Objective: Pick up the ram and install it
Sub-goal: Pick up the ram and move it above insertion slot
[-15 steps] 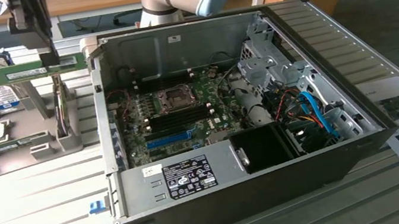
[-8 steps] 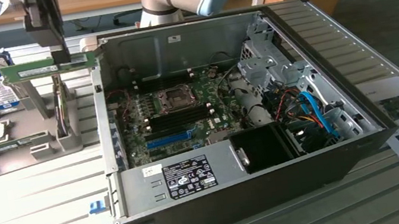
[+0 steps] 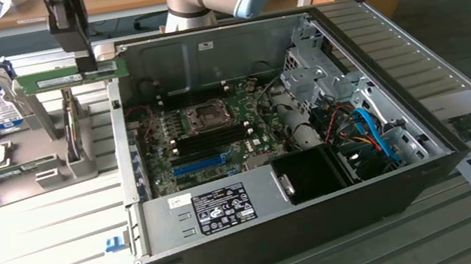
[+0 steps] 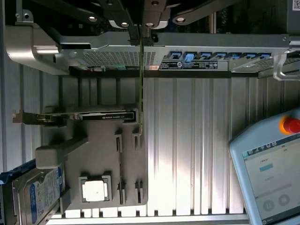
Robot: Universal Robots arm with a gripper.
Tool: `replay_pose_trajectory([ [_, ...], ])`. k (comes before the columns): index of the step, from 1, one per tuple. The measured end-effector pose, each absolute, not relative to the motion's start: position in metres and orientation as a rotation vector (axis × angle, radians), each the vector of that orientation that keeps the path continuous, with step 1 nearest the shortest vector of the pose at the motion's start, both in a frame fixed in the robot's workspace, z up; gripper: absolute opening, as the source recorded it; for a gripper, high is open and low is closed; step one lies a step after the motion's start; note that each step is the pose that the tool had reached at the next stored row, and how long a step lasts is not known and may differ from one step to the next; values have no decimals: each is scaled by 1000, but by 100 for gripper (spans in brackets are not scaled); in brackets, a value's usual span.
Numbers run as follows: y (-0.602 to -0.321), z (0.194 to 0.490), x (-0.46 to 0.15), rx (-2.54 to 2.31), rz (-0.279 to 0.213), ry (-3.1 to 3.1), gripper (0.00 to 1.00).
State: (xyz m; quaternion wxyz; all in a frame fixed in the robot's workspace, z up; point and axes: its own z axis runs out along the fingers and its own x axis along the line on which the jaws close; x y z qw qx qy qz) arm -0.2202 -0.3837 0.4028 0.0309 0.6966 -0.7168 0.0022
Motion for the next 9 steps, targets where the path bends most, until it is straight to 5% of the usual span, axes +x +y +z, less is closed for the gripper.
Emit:
replay_pose_trajectory([
  [9, -384, 403, -200, 2146, 7, -2209, 11],
])
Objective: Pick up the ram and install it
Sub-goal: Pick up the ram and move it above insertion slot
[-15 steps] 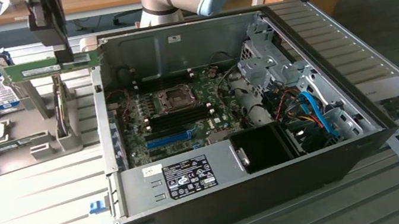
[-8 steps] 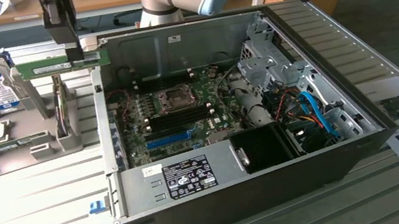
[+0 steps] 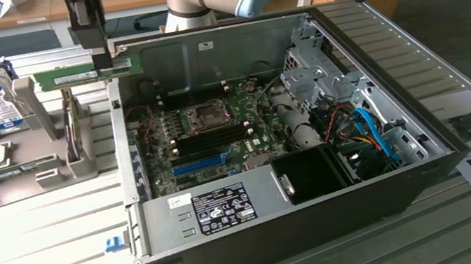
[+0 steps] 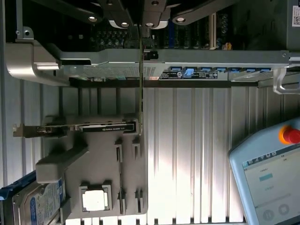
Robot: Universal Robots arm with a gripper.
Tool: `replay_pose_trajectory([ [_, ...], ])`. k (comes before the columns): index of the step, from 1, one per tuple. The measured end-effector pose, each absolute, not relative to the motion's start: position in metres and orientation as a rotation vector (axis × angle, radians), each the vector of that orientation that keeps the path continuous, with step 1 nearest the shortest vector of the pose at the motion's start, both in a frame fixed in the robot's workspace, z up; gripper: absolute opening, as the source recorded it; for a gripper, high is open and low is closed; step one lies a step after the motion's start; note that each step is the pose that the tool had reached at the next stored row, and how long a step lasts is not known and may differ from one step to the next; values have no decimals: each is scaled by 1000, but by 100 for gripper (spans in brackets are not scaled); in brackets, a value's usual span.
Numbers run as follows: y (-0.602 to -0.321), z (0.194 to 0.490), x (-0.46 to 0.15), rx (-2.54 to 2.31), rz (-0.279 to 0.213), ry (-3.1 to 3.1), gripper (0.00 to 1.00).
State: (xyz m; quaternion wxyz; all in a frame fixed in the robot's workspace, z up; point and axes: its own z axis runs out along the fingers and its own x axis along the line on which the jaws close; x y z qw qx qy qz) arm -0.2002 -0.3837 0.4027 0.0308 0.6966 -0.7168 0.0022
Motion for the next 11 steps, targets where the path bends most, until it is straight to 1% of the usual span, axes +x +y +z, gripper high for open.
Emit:
replay_pose_trajectory([
  [11, -384, 403, -176, 2146, 7, -2209, 11],
])
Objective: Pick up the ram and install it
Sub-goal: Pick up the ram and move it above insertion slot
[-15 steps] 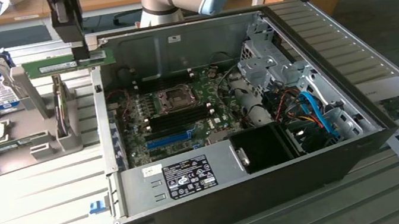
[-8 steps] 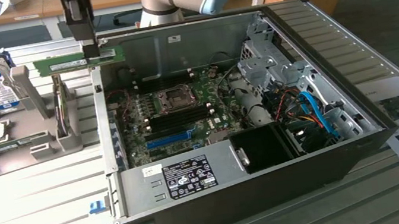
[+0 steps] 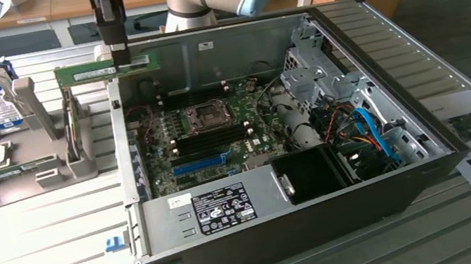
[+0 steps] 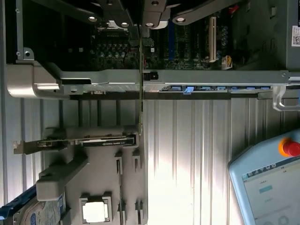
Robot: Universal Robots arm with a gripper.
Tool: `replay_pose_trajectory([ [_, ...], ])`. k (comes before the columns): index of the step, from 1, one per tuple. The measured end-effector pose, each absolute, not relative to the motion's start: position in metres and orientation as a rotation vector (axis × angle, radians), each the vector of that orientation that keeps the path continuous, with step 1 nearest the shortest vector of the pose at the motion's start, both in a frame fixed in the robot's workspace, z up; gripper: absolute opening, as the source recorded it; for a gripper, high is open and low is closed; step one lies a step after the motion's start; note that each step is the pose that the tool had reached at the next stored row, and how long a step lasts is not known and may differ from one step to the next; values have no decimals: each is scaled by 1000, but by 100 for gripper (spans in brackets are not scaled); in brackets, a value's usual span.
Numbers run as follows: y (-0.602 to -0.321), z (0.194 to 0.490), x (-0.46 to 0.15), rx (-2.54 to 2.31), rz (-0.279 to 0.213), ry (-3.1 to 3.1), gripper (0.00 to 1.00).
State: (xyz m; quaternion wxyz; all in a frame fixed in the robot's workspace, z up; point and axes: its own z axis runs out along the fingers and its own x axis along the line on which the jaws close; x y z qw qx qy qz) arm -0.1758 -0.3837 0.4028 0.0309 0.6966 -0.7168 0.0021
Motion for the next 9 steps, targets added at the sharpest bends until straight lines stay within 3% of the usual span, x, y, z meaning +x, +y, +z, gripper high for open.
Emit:
replay_pose_trajectory([
  [9, -384, 403, -153, 2147, 7, -2209, 11],
])
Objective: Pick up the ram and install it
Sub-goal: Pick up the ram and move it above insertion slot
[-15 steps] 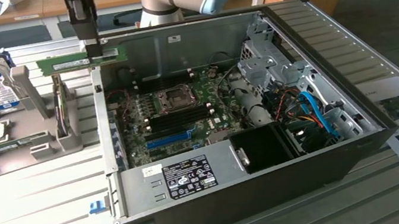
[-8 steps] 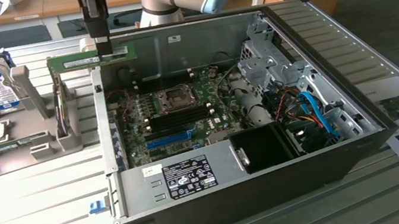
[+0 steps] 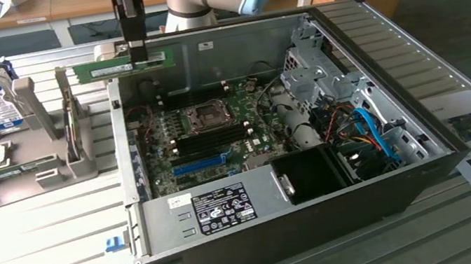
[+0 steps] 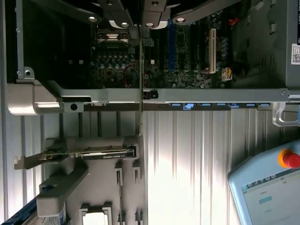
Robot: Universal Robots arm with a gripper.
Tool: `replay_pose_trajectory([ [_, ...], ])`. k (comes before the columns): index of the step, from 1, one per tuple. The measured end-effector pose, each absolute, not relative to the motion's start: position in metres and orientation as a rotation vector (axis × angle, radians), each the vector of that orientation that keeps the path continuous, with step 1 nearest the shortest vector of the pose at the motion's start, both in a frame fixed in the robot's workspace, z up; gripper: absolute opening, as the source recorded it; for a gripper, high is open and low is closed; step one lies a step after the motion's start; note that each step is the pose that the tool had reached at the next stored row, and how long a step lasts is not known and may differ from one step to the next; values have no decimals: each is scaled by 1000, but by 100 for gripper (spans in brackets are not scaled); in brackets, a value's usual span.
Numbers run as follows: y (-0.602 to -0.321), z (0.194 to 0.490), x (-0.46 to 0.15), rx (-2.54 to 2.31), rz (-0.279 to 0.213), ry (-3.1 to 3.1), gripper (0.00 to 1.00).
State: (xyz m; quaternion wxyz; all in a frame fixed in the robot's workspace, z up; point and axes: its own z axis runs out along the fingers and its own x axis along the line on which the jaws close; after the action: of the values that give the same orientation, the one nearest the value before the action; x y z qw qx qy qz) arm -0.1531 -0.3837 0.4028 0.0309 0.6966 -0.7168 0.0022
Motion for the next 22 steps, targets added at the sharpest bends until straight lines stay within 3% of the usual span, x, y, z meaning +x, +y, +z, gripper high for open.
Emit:
replay_pose_trajectory([
  [22, -384, 403, -99, 2146, 7, -2209, 11],
])
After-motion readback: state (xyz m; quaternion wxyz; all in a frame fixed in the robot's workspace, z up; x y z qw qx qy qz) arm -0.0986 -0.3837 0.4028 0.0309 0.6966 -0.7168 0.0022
